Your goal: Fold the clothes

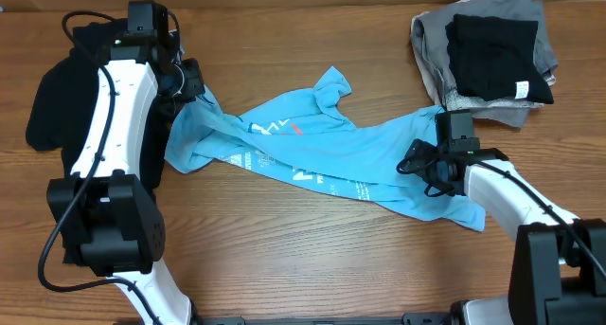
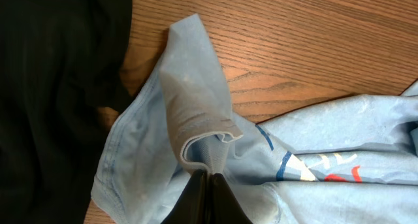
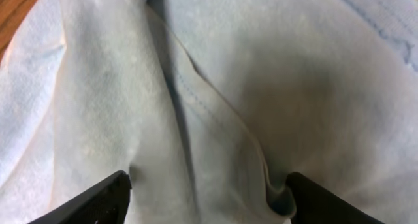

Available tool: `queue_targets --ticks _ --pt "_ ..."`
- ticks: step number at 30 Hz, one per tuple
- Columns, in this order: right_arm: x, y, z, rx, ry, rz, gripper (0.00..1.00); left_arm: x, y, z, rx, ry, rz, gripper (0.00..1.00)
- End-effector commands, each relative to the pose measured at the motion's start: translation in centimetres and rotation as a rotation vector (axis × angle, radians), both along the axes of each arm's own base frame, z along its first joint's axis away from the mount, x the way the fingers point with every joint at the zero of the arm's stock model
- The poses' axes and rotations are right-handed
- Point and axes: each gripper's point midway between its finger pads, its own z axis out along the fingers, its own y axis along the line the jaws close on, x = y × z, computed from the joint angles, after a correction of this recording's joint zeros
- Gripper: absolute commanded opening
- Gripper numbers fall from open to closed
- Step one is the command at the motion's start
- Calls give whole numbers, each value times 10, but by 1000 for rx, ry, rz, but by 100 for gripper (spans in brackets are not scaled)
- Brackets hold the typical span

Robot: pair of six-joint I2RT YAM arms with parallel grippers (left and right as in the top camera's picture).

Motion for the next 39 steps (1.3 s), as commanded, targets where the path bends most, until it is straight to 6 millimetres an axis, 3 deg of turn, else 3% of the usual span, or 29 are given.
queue_targets --ticks 1,2,4,6,10,17,20,24,27,31,34,36,39 --pt "-3 -5 -12 -32 27 -9 75 5 1 5 23 -20 -23 4" --pt "-4 -5 -14 -33 34 -9 71 5 1 5 23 -20 -23 4" --pt "-4 -5 -15 -33 39 -9 54 4 1 5 23 -20 -23 4" --pt "-4 -5 -15 -32 39 -13 29 4 1 5 23 -19 -23 4" --pt "-4 -5 -15 -28 38 -27 14 5 1 5 23 -20 -23 4" --pt "-3 -17 6 -27 45 -73 12 7 3 6 24 -31 -20 4" --pt "-1 -26 17 -24 40 -100 19 7 3 6 24 -31 -19 4" --pt "-3 -31 18 -15 51 -117 19 7 3 6 27 -30 -19 4" --pt "-4 -31 18 -15 54 -117 18 7 3 6 27 -30 -19 4" --pt "-4 -31 18 -15 53 -117 4 7 4 6 27 -29 -19 4" --pt "-2 -30 20 -10 48 -116 4 8 4 7 28 -34 -19 4" --pt "2 -29 29 -4 32 -111 4 12 5 15 35 -54 -33 4" --pt "16 -31 72 -8 -25 -89 4 18 10 50 40 -101 -27 4"
